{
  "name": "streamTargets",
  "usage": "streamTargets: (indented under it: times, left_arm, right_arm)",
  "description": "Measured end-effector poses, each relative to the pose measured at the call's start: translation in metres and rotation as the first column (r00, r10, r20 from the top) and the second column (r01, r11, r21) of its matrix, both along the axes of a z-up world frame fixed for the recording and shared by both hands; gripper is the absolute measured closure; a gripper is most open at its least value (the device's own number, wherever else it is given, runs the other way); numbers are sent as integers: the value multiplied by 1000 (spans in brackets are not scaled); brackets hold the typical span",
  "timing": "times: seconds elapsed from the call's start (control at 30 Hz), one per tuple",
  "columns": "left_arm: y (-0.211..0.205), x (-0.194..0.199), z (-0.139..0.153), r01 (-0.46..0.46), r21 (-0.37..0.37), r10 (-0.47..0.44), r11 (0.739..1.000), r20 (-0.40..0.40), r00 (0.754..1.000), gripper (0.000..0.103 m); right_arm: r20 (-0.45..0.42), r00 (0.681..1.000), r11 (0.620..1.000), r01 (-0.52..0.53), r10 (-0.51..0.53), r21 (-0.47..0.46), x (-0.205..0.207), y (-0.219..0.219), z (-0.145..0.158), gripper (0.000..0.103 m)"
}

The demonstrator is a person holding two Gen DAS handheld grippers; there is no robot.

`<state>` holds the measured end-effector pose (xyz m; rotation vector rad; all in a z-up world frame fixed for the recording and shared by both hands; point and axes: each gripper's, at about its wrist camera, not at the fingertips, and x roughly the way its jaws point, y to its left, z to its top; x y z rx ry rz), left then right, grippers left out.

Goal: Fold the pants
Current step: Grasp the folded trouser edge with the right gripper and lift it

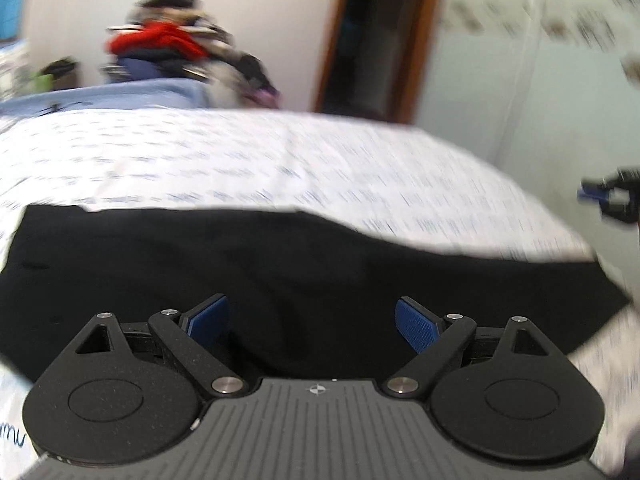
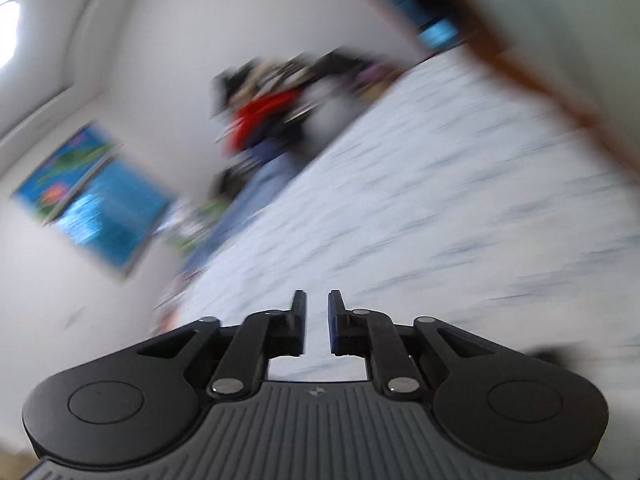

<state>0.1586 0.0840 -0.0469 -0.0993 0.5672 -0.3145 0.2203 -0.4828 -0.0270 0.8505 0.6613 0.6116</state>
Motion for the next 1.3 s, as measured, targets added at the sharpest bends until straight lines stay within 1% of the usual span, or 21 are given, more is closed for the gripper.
streamTargets:
  times: [0.03, 0.07, 0.1, 0.13, 0.2, 0.23, 0.27, 0.3, 0.33, 0.4, 0.47, 0.63, 0.7, 0.77, 0.83, 0.9, 0.97, 1.03, 1.1, 1.17, 1.3]
  left_arm:
    - [6, 2, 0, -44, -32, 45, 999, 16, 999, 9]
    - [10, 3, -2, -80, -61, 82, 995, 25, 996, 6]
    - [13, 4, -5, -113, -89, 116, 990, 33, 993, 5]
    - [17, 4, -9, -143, -109, 149, 984, 46, 988, 4]
    - [19, 3, -22, -196, -89, 203, 977, 78, 976, 4]
    - [20, 5, -30, -221, -85, 227, 971, 61, 972, 4]
    - [25, 10, -33, -242, -119, 243, 963, -8, 970, 4]
    - [30, 13, -33, -247, -144, 245, 958, -33, 969, 3]
    - [33, 13, -33, -241, -165, 239, 956, -33, 970, 1]
    - [34, 13, -34, -230, -175, 227, 957, -38, 973, 1]
    - [34, 14, -34, -227, -175, 223, 958, -39, 974, 1]
    - [40, 15, -38, -219, -212, 214, 952, -48, 976, 1]
    - [44, 16, -41, -214, -244, 209, 946, -49, 977, 1]
    - [48, 17, -42, -211, -269, 205, 940, -50, 977, 1]
    - [49, 17, -43, -208, -280, 203, 937, -50, 978, 1]
    - [49, 17, -43, -208, -281, 202, 937, -50, 978, 1]
    - [49, 18, -43, -207, -283, 201, 936, -50, 978, 1]
    - [49, 18, -43, -207, -288, 201, 935, -50, 978, 1]
    - [49, 18, -43, -207, -289, 201, 935, -49, 978, 1]
    - [49, 18, -43, -207, -289, 201, 935, -49, 978, 1]
    - [49, 18, -43, -205, -288, 200, 935, -48, 979, 1]
  right_arm:
    - [-19, 996, 996, -82, 83, 36, 15, 31, -1, 60]
    - [-30, 987, 985, -157, 160, 71, 30, 63, -3, 35]
    - [-32, 973, 970, -226, 230, 95, 44, 95, -5, 27]
    - [-41, 952, 948, -296, 302, 115, 58, 128, -9, 23]
    - [-90, 899, 900, -417, 429, 127, 84, 187, -18, 23]
    - [-117, 874, 880, -460, 472, 119, 98, 214, -24, 23]
    - [-146, 853, 865, -489, 501, 110, 110, 236, -30, 23]
    - [-181, 832, 851, -515, 525, 105, 123, 256, -36, 23]
    - [-220, 812, 840, -531, 541, 106, 135, 272, -43, 23]
    - [-278, 775, 819, -566, 568, 95, 148, 297, -55, 23]
    - [-322, 771, 820, -572, 550, 31, 156, 311, -59, 23]
    - [-347, 738, 784, -620, 579, -10, 153, 312, -56, 24]
    - [-352, 740, 783, -621, 574, -30, 150, 307, -53, 25]
    - [-364, 728, 775, -631, 580, -27, 148, 300, -53, 25]
    - [-367, 739, 778, -625, 565, -63, 147, 292, -50, 25]
    - [-373, 726, 770, -637, 578, -48, 147, 290, -51, 25]
    - [-364, 750, 784, -616, 553, -79, 150, 288, -49, 25]
    - [-368, 740, 781, -622, 562, -57, 155, 289, -50, 24]
    - [-384, 711, 757, -652, 589, -46, 154, 294, -55, 23]
    - [-382, 705, 744, -665, 598, -61, 152, 296, -55, 23]
    - [-369, 694, 743, -669, 619, -10, 154, 297, -53, 23]
